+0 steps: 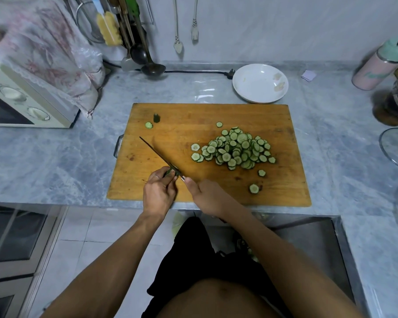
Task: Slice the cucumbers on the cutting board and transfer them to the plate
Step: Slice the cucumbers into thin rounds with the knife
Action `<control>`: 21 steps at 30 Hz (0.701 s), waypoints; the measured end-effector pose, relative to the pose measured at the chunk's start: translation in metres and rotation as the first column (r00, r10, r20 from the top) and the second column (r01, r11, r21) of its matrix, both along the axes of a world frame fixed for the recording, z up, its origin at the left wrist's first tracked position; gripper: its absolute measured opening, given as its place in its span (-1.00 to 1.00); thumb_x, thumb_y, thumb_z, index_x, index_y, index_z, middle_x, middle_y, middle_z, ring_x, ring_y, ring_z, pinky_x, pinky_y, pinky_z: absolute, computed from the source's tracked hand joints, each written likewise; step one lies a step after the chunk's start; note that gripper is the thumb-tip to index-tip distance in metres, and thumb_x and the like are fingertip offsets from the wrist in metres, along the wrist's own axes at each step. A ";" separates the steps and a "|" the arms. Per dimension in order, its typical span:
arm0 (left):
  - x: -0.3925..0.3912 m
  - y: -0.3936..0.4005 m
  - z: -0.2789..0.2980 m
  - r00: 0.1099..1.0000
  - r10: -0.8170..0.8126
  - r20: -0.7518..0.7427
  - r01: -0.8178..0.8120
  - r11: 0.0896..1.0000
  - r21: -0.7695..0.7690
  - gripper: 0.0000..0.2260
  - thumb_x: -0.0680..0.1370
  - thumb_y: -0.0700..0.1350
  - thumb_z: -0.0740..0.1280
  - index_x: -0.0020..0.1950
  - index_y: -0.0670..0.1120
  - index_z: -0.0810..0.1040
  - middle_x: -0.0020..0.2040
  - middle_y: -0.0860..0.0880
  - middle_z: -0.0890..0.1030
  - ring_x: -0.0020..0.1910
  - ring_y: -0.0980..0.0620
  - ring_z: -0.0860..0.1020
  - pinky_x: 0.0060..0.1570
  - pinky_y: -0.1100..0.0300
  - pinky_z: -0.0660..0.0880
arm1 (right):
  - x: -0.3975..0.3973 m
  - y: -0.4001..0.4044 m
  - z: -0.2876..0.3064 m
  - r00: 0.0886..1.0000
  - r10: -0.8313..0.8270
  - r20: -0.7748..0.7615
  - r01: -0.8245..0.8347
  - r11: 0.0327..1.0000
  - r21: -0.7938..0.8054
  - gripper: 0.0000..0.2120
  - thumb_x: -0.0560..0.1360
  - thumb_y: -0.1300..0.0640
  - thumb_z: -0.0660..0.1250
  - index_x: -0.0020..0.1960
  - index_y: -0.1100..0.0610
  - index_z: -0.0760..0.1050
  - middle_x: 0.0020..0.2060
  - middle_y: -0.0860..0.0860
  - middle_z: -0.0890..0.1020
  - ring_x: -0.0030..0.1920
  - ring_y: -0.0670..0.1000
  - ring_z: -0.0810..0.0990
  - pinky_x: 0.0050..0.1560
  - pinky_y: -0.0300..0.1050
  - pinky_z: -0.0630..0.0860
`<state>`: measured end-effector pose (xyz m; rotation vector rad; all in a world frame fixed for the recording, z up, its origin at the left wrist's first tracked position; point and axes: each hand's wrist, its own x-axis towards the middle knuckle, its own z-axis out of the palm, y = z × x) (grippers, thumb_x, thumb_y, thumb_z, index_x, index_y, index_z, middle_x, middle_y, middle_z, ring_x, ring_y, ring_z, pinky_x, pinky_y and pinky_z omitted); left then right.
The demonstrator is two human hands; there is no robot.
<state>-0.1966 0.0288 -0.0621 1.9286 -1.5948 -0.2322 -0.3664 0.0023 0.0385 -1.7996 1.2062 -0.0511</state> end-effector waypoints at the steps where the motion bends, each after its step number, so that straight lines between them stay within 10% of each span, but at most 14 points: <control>1: 0.000 0.000 0.000 1.000 0.005 -0.001 -0.005 1.000 0.002 -0.79 0.47 -0.24 0.31 0.02 -0.23 0.69 0.09 -0.15 0.65 0.05 -0.18 0.58 0.01 0.10 0.54 | 0.000 0.002 0.001 1.000 0.006 0.010 -0.006 1.000 -0.006 -0.39 0.70 -0.13 -0.08 -0.43 0.14 0.29 -0.46 0.08 0.42 -0.41 -0.02 0.39 -0.30 -0.11 0.17; 21: -0.002 0.007 0.018 0.998 0.053 -0.044 -0.051 0.998 0.035 -0.76 0.46 -0.28 0.41 0.10 -0.10 0.69 0.16 -0.05 0.65 0.10 -0.03 0.62 0.10 0.21 0.50 | -0.029 0.013 0.011 0.999 0.010 0.046 -0.008 0.999 -0.045 -0.42 0.68 -0.16 -0.05 -0.39 0.15 0.28 -0.43 0.11 0.45 -0.35 0.08 0.45 -0.31 -0.07 0.26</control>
